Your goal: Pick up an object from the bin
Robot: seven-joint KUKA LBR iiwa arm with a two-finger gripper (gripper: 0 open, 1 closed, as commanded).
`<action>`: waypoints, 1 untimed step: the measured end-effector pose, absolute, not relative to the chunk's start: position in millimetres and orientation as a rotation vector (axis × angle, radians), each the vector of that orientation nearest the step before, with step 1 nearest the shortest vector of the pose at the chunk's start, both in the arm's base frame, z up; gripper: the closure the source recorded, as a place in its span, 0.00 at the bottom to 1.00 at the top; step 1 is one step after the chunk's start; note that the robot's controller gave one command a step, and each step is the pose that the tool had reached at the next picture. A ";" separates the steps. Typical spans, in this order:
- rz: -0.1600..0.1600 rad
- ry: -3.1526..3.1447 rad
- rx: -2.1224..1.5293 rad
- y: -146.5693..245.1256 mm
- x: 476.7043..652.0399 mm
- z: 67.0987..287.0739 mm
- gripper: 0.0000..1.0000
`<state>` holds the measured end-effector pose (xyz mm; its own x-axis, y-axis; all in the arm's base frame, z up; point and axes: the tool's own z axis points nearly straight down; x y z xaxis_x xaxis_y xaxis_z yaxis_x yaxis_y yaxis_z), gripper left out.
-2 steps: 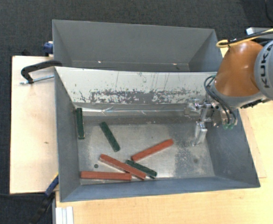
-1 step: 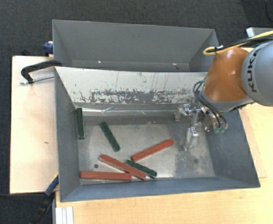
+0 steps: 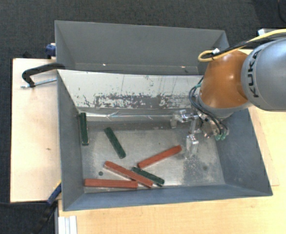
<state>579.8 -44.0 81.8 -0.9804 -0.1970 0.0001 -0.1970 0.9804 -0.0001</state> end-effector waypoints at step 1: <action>-0.002 -3.140 0.082 8.1 583.0 70.3 1.00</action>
Offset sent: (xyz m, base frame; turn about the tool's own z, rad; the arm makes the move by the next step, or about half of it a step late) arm 0.0000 0.0000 0.0000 0.0000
